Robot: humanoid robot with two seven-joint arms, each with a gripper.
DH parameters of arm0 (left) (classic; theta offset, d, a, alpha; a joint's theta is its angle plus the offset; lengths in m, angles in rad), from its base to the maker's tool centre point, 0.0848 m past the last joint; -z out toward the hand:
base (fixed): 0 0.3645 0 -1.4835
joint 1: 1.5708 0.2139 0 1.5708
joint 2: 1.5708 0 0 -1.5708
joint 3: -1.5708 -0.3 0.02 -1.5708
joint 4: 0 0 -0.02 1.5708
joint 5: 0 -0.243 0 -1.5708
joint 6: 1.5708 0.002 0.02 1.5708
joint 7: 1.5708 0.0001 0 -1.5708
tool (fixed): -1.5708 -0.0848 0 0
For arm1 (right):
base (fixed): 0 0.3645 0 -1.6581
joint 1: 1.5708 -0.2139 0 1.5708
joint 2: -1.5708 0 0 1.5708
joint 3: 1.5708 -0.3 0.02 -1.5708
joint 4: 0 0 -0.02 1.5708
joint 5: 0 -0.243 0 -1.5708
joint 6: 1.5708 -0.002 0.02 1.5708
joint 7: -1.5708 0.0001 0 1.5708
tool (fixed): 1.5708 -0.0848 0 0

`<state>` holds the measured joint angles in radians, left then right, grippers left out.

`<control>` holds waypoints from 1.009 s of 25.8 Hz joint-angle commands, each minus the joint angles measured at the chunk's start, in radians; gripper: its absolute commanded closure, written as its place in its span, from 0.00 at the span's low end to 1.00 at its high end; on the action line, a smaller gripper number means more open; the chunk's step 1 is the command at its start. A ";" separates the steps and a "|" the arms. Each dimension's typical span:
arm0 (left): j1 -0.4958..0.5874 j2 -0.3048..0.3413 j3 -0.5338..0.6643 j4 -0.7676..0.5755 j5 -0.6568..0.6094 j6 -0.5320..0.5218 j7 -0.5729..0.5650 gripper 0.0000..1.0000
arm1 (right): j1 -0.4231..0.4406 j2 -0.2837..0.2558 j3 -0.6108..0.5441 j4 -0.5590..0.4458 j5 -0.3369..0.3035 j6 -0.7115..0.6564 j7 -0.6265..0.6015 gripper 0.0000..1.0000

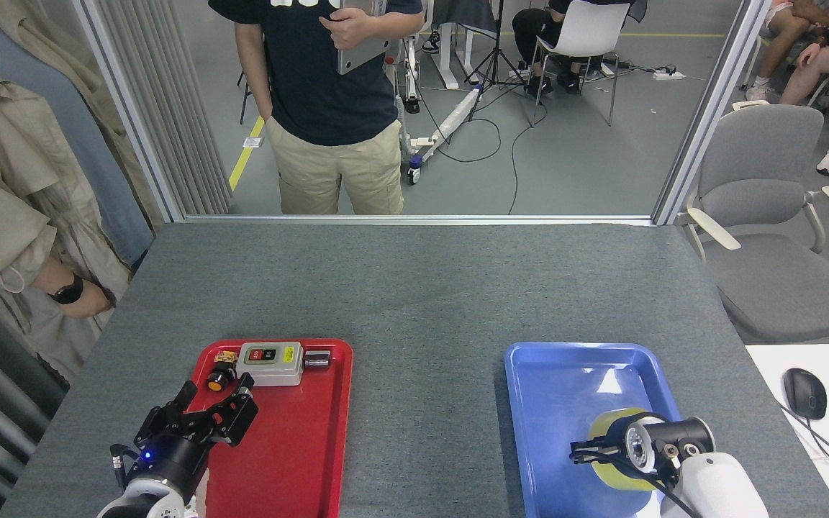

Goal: Place and move tape with both arms

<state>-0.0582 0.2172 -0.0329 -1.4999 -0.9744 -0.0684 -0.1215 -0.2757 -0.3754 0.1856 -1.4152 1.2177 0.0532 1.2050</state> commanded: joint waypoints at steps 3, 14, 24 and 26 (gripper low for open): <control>-0.003 -0.004 0.001 -0.008 -0.001 -0.001 -0.001 0.00 | 0.016 -0.002 0.000 0.001 -0.009 0.030 -0.203 0.00; -0.015 0.005 0.001 -0.002 -0.001 -0.001 -0.001 0.00 | 0.128 -0.022 -0.032 -0.001 -0.001 -0.076 -1.058 0.00; -0.032 0.005 0.001 0.000 -0.001 -0.001 -0.001 0.00 | 0.233 0.004 -0.058 -0.016 0.055 -0.085 -1.453 0.00; -0.034 0.007 0.001 -0.002 -0.001 -0.001 -0.001 0.00 | 0.237 0.006 -0.060 -0.017 0.065 -0.085 -1.455 0.00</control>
<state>-0.0886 0.2219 -0.0322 -1.5015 -0.9757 -0.0688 -0.1232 -0.0518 -0.3752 0.1284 -1.4307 1.2633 -0.0326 -0.2169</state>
